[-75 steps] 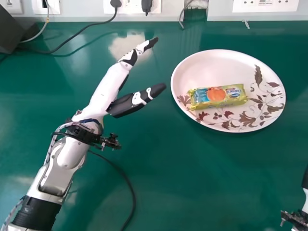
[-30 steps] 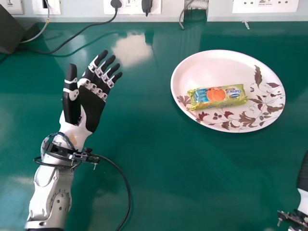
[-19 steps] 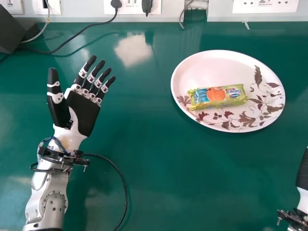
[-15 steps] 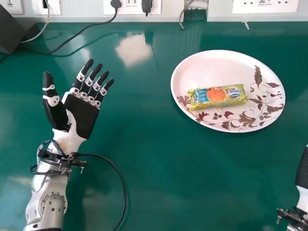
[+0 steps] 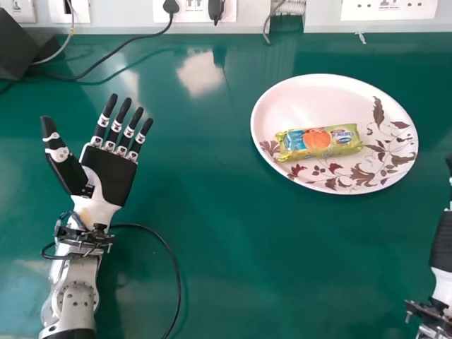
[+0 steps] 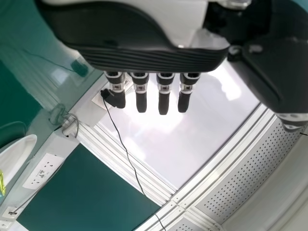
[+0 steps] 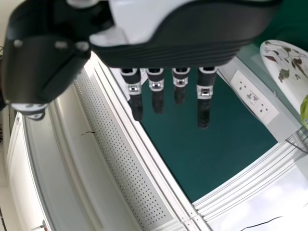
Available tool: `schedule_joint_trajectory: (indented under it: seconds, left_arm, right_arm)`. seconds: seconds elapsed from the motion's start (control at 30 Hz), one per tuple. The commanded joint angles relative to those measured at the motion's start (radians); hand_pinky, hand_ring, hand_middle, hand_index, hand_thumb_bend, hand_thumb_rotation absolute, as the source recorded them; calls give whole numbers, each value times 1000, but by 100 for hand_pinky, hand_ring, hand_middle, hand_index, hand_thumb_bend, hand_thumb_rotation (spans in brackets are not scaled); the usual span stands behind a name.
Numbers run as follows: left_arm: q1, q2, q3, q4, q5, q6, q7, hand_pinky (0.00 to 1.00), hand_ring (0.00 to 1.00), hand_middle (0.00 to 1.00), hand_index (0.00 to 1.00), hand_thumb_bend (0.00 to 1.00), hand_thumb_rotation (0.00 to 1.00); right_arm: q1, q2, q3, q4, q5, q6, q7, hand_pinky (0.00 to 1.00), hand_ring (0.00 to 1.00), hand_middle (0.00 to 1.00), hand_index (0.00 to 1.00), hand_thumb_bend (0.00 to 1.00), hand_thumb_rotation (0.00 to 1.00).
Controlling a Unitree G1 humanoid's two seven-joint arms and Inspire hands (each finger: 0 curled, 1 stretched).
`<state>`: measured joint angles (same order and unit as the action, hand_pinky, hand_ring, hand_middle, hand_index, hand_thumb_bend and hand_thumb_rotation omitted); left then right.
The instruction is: Pick up biscuit and place it in the plate
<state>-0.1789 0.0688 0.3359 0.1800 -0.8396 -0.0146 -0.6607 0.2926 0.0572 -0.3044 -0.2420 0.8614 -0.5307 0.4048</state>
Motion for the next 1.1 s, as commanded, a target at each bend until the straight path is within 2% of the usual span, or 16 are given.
schedule_joint_trajectory:
  seconds: [0.0, 0.47, 0.9, 1.07]
  left_arm:
    - [16, -18, 14, 23, -9, 16, -8, 100, 100, 100, 99, 100, 63]
    - [30, -50, 54, 3, -26, 22, -19, 100, 100, 100, 99, 100, 63]
    - [34, -65, 75, 10, -18, 31, 10, 100, 100, 100, 100, 100, 63]
    - [27, -71, 82, 21, -30, 45, 9, 100, 100, 100, 99, 100, 67]
  right_arm:
    - [-8, 31, -14, 1, 10, 3, 2, 72, 87, 96, 90, 91, 20]
    - [-13, 30, -17, 7, 22, 23, 19, 75, 90, 97, 91, 87, 22]
    - [-6, 32, -23, 8, 44, 21, 56, 74, 91, 99, 93, 91, 20]
    - [9, 36, -23, -16, 27, 19, 41, 72, 90, 100, 94, 90, 18]
